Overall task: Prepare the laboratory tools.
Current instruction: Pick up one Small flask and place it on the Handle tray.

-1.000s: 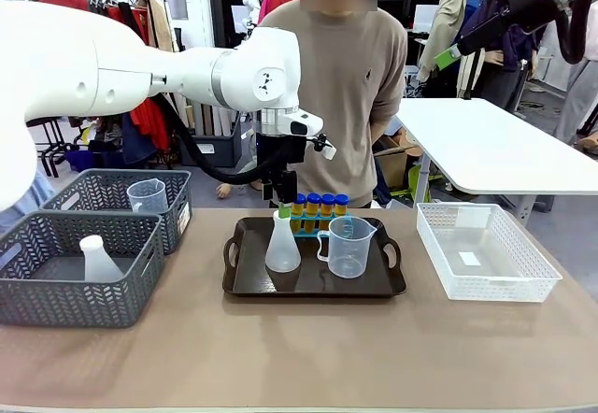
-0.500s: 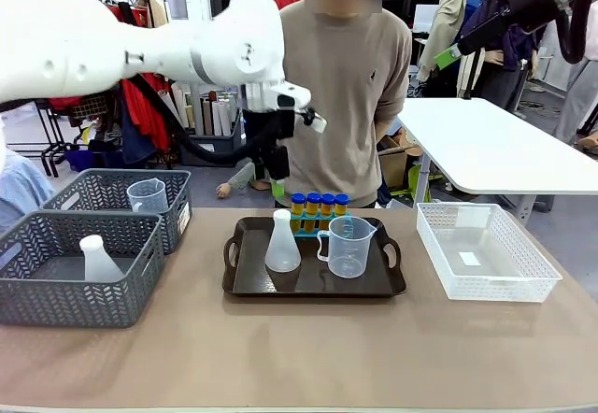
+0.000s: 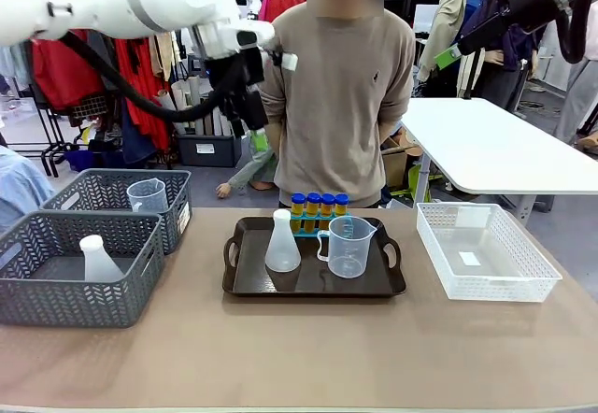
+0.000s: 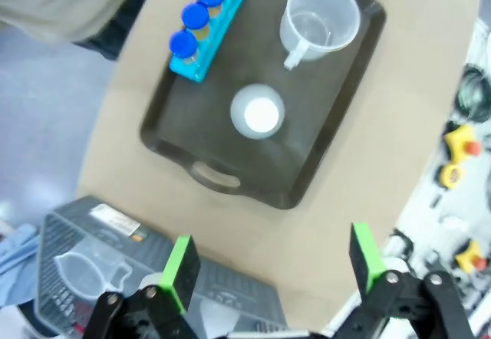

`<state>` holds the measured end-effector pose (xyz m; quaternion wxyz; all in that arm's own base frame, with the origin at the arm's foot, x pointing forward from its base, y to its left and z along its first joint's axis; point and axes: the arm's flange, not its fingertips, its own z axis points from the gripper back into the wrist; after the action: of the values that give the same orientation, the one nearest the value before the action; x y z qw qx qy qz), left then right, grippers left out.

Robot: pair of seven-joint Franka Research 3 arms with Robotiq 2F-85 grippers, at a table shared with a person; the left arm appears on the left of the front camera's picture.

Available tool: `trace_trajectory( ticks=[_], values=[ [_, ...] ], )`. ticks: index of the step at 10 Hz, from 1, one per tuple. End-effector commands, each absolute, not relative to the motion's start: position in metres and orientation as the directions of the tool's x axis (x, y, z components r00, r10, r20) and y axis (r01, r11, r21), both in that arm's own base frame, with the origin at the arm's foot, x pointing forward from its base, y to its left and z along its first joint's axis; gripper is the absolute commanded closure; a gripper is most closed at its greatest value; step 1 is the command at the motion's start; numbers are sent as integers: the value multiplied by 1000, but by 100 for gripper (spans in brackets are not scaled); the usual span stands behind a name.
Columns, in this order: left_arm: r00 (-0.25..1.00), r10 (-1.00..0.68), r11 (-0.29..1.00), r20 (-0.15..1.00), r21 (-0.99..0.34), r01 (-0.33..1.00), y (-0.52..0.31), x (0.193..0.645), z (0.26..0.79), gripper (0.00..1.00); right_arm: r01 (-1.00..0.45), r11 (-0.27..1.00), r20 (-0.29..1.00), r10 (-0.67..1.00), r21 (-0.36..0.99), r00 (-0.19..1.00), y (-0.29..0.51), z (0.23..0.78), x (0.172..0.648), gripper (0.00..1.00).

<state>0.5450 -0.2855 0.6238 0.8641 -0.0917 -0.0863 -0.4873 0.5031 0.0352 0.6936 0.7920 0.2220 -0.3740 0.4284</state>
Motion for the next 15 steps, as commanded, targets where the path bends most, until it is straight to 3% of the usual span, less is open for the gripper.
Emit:
trace_trajectory(
  ticks=[1, 6, 12, 14, 15],
  values=[
    [507, -790, 513, 346, -80, 854, -255, 530, 643, 0, -847, 531, 788, 507, 33, 348, 37, 694, 502, 0],
    [534, -633, 596, 560, -87, 798, -198, 525, 693, 0, -847, 531, 788, 507, 33, 348, 37, 694, 502, 0],
    [530, -572, 624, 626, -87, 776, -146, 520, 723, 0, -847, 531, 788, 507, 33, 348, 37, 694, 502, 0],
    [446, -665, 560, 599, 5, 829, -157, 516, 720, 0, -847, 531, 788, 507, 33, 348, 37, 694, 502, 0],
    [546, -583, 639, 602, -75, 765, -152, 528, 733, 0, -847, 531, 788, 507, 33, 348, 37, 694, 502, 0]
  ],
)
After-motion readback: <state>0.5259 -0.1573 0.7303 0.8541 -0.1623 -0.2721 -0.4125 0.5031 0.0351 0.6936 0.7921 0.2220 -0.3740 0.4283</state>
